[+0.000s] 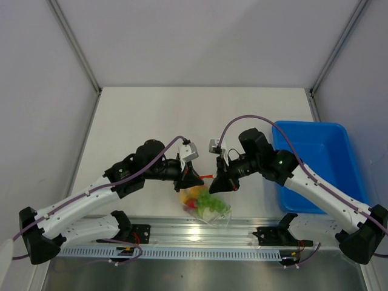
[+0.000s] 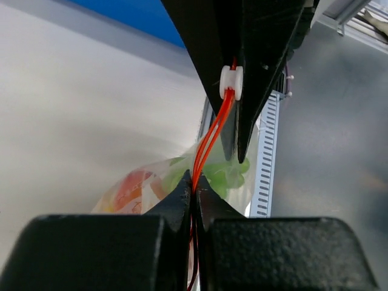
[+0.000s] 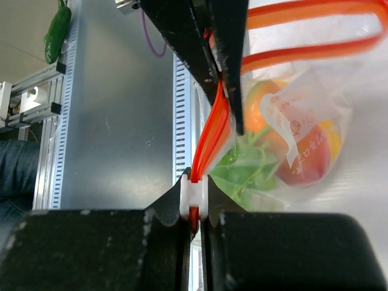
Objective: Place the food in the zip-top bag and seal the zipper
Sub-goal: Zip the zipper food storage bag at the center of the board.
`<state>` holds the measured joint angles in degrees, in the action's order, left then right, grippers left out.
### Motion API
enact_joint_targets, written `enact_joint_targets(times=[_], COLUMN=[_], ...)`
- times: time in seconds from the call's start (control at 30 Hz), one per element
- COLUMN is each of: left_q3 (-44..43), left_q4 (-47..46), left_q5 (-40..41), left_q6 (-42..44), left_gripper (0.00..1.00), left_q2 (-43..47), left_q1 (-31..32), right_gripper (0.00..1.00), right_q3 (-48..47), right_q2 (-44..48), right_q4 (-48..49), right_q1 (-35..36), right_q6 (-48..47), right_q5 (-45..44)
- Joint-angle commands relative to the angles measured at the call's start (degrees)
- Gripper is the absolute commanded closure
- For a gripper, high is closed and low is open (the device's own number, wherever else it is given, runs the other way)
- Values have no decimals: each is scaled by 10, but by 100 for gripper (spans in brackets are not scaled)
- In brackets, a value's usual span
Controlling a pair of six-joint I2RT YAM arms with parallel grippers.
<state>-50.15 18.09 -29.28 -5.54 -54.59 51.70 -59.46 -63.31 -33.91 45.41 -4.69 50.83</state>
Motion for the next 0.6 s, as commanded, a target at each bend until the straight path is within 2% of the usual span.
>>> enact_joint_targets(times=[0.0,0.03,0.07,0.13,0.3,0.57], left_q3=[3,5,6,11,29,68], left_q4=[-9,-7,-6,-8,-22,-60], left_q5=[-40,-34,-27,-6,34,27], left_q6=[-8,-11,-17,-36,-89,-125], left_gripper=[99,99,99,99,99,100], left_q2=[-5,-5,-3,4,33,86], left_q1=[-6,-6,-6,-6,-6,-6], right_gripper=[97,78,69,60,54,64], right_q3=[-7,-4,-3,0,36,109], right_q2=[23,23,24,26,48,83], right_q4=[13,20,24,36,96,219], right_q1=[-1,-1,-1,-1,-1,-1], right_q6=[-2,3,10,27,92,156], right_q5=[15,4,-5,-26,-64,-69])
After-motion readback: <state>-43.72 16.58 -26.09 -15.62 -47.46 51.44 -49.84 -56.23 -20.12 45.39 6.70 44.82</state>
